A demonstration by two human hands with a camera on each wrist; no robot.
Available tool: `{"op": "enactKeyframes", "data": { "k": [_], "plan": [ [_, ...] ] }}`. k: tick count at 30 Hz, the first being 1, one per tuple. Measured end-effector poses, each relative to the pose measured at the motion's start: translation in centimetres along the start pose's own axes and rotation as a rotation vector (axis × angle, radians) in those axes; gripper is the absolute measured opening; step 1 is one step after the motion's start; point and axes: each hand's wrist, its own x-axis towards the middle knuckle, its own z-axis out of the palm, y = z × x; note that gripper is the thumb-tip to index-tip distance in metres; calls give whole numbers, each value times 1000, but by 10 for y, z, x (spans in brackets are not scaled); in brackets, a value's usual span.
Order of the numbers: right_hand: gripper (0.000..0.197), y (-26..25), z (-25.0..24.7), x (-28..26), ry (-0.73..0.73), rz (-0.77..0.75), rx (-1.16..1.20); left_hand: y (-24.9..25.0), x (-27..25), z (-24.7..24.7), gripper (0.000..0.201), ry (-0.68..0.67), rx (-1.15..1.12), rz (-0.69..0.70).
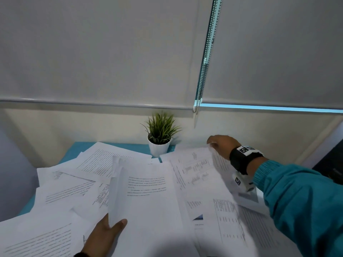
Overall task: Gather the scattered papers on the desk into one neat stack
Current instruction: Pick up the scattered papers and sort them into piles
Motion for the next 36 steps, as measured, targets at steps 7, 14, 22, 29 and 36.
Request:
{"op": "enactKeyframes", "data": {
  "k": [7, 14, 22, 29, 36],
  "plan": [
    [13, -1, -46, -14, 257, 168, 323, -3, -1, 0, 75, -13, -46, 23],
    [8, -4, -47, -34, 302, 284, 454, -7, 1, 0, 70, -20, -35, 27],
    [17, -13, -101, -48, 719, 332, 670, -3, -2, 2, 47, -32, -74, 29],
    [14, -26, -29, -78, 401, 477, 872, -2, -2, 2, 47, -15, -121, 1],
    [15, -105, 101, -124, 119, 527, 1054, 9, -10, 3, 41, 25, -183, 18]
  ]
}}
